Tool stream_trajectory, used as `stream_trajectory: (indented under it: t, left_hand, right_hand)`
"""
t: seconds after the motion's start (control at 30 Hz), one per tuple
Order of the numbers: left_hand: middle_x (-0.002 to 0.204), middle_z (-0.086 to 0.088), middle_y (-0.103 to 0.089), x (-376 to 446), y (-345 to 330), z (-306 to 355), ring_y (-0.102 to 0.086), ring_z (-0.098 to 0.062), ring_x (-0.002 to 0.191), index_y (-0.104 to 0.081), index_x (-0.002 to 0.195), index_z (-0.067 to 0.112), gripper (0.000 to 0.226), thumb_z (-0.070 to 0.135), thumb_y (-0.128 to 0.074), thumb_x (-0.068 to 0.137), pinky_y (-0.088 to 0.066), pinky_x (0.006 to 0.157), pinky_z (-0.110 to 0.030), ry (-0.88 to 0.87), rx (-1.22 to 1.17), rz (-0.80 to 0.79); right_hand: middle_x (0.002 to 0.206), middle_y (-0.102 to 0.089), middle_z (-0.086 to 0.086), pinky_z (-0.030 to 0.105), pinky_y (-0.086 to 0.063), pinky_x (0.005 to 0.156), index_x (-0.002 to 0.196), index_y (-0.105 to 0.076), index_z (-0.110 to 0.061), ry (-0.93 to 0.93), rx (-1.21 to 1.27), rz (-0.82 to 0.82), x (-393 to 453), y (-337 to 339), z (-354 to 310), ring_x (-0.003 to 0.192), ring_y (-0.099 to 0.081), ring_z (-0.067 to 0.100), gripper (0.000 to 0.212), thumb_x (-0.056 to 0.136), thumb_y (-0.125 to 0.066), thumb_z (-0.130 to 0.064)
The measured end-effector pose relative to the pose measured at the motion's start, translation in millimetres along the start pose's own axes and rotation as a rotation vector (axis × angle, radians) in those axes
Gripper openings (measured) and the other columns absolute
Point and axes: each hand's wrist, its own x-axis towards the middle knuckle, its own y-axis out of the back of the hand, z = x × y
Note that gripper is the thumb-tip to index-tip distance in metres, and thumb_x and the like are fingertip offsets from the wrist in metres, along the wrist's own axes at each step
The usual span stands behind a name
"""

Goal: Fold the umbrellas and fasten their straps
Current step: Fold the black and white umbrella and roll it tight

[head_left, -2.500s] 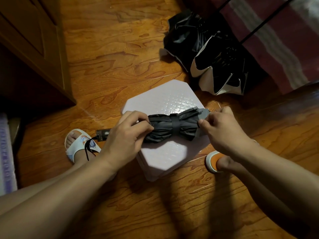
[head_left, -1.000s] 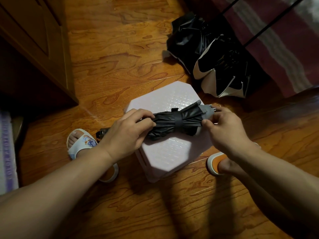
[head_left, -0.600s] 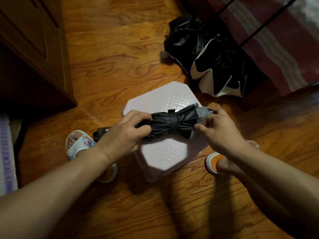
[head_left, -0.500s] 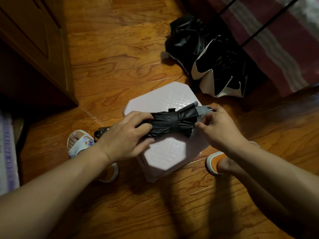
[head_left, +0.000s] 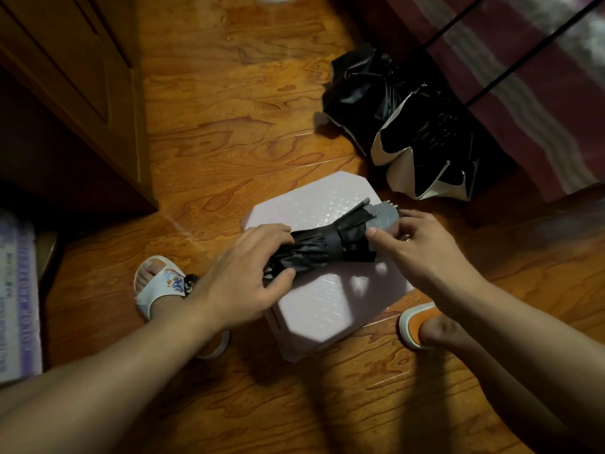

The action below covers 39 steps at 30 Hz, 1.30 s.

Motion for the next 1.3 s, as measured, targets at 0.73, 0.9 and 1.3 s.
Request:
stream_trajectory:
  t: [0.73,0.9,1.3]
  left_hand:
    - [0.108,-0.007,-0.064,-2.0,-3.4,-8.5,-0.060,-0.014,0.101,-0.076,0.107,0.006,0.023,0.020,-0.063,0.095,-0.047,0.093,-0.019,-0.170,-0.007,0.245]
    - [0.105,-0.004,-0.064,1.3,-2.2,-9.9,-0.061,-0.020,0.098,-0.076,0.101,0.009,0.014,0.013,-0.065,0.093,-0.050,0.087,-0.029,-0.188,-0.025,0.198]
    - [0.109,-0.003,-0.064,0.5,-1.6,-7.2,-0.060,-0.023,0.102,-0.069,0.113,0.009,0.023,0.021,-0.062,0.095,-0.048,0.091,-0.030,-0.222,0.089,0.153]
  right_hand:
    - [0.150,-0.040,0.003,0.036,-0.030,0.109,0.072,-0.071,-0.010,-0.016,0.030,0.036,11.6,-12.6,-2.0,0.148,-0.027,0.020,0.033,0.097,-0.067,-0.031]
    - [0.153,-0.038,0.006,0.028,-0.030,0.103,0.076,-0.068,-0.013,0.016,-0.083,0.016,16.0,-9.6,1.1,0.145,-0.032,0.024,0.027,0.099,-0.064,-0.026]
    - [0.150,-0.046,0.005,0.030,-0.032,0.096,0.076,-0.071,-0.010,0.053,-0.069,-0.003,12.5,-2.0,4.9,0.145,-0.032,0.018,0.042,0.099,-0.058,-0.043]
